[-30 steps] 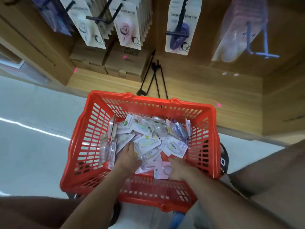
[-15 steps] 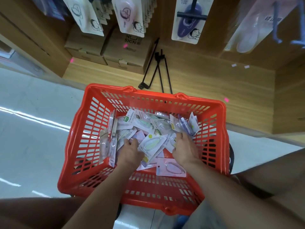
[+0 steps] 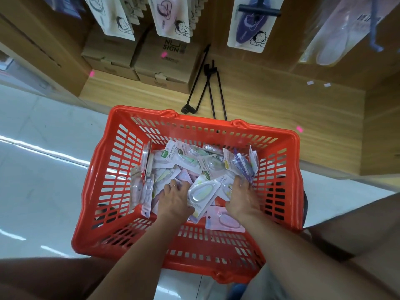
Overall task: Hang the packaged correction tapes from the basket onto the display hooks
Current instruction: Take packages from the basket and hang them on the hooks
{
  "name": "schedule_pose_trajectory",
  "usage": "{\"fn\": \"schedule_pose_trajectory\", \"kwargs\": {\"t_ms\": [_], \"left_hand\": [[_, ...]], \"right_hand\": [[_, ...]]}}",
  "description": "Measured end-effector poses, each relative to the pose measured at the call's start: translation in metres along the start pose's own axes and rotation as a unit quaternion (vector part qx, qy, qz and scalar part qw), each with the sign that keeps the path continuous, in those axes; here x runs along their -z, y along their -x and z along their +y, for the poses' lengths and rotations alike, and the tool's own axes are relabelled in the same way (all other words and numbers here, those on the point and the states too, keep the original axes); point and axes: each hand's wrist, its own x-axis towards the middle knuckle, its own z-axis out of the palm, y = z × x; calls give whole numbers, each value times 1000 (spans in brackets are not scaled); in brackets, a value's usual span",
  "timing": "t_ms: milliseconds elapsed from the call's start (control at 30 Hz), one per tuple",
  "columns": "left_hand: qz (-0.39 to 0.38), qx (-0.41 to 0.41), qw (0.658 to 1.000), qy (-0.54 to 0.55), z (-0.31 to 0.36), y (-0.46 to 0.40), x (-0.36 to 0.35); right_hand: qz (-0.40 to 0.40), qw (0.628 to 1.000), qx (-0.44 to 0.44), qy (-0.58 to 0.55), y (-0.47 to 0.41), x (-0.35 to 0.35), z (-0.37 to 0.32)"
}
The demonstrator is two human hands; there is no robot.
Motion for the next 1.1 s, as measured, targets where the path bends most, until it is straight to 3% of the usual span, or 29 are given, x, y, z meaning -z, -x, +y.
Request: {"fn": "schedule_pose_trajectory", "kwargs": {"t_ms": [233, 467, 633, 767, 867, 967, 1100], "left_hand": [[-9, -7, 1000, -29, 9, -3, -4], [-17, 19, 1000, 1, 22, -1, -12], [-34, 25, 992, 120, 24, -3, -12], [-73, 65, 966, 238, 24, -8, -1], [-43, 61, 943, 323, 18, -6, 8], [-9, 101, 920, 378, -9, 3, 18], [26, 115, 951, 286, -59, 17, 28]], "right_hand": [[-32, 994, -44, -91, -9, 4, 6], [-84, 992, -29, -93, -10, 0, 8], [-114, 982, -28, -150, -14, 7, 11], [-167, 960, -51, -217, -12, 10, 6], [-192, 952, -42, -234, -9, 16, -3], [-186, 957, -37, -221, -5, 19, -4], [-112, 983, 8, -143, 0, 17, -2]]}}
